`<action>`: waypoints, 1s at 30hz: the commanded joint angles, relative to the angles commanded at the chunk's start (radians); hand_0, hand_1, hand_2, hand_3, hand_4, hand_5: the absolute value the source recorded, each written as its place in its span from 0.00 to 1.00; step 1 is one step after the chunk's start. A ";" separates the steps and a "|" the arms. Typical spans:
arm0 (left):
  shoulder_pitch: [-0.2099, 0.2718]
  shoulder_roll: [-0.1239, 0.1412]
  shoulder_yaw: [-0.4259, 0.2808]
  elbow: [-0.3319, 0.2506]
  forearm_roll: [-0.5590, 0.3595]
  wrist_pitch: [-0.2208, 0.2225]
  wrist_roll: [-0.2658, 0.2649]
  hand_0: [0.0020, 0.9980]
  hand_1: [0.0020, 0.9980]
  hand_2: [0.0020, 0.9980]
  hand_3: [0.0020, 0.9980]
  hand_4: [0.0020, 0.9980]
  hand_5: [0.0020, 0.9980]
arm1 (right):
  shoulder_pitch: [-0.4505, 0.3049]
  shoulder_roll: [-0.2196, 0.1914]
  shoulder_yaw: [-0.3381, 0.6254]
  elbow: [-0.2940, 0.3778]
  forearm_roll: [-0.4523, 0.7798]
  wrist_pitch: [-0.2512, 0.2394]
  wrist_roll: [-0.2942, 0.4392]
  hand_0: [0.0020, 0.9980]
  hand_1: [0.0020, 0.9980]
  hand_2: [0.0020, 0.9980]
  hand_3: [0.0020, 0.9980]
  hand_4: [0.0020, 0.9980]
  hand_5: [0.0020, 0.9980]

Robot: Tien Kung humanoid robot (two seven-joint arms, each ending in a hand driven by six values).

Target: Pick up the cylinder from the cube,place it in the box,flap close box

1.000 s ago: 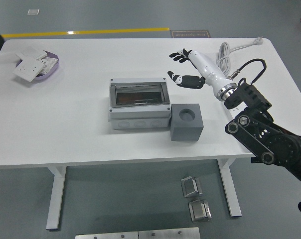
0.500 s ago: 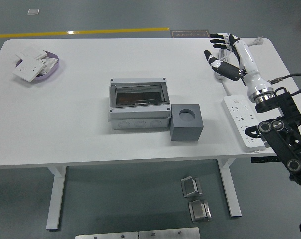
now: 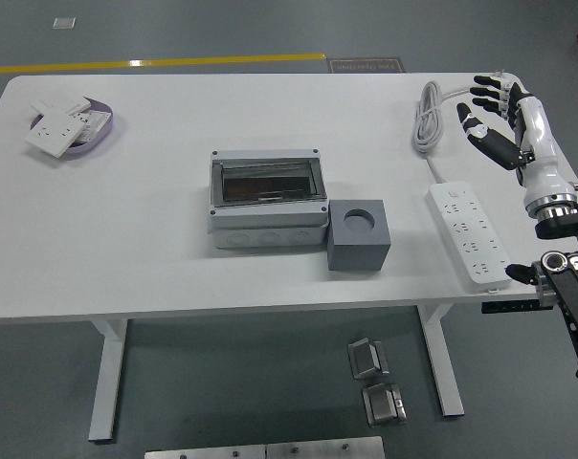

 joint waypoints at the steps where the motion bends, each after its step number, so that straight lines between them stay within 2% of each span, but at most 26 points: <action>1: 0.001 0.001 0.004 0.000 -0.005 0.000 0.000 0.58 0.61 0.51 0.58 0.56 0.19 | -0.006 0.000 0.001 0.002 0.002 0.000 0.002 0.80 0.71 0.73 0.78 0.75 0.34; 6: 0.001 0.010 0.014 0.000 -0.016 0.000 0.000 0.58 0.61 0.51 0.58 0.56 0.19 | -0.024 0.005 0.004 0.006 0.007 -0.001 0.006 0.80 0.71 0.73 0.78 0.75 0.34; 7: 0.001 0.012 0.015 0.000 -0.017 -0.001 0.000 0.58 0.61 0.51 0.58 0.57 0.19 | -0.025 0.010 0.008 0.006 0.008 -0.001 0.007 0.80 0.71 0.73 0.78 0.85 0.40; 13: -0.009 0.027 0.020 0.000 -0.019 -0.005 0.000 0.58 0.61 0.51 0.58 0.57 0.19 | -0.035 0.047 0.022 0.007 0.010 -0.002 0.014 0.81 0.71 0.73 0.77 0.85 0.40; 18: -0.011 0.047 -0.030 0.000 0.012 -0.007 0.019 0.58 0.61 0.51 0.58 0.57 0.19 | -0.049 0.082 0.022 -0.004 0.004 0.000 0.014 0.81 0.71 0.73 0.77 0.85 0.40; 19: -0.010 0.050 -0.033 0.000 0.012 -0.008 0.021 0.58 0.61 0.52 0.58 0.58 0.19 | -0.050 0.087 0.021 -0.006 0.002 0.000 0.014 0.81 0.71 0.73 0.77 0.82 0.38; 30: 0.002 0.069 -0.044 0.000 0.008 -0.010 0.021 0.58 0.61 0.52 0.58 0.58 0.19 | -0.061 0.104 0.001 -0.013 -0.004 0.003 0.014 0.81 0.72 0.73 0.77 0.81 0.38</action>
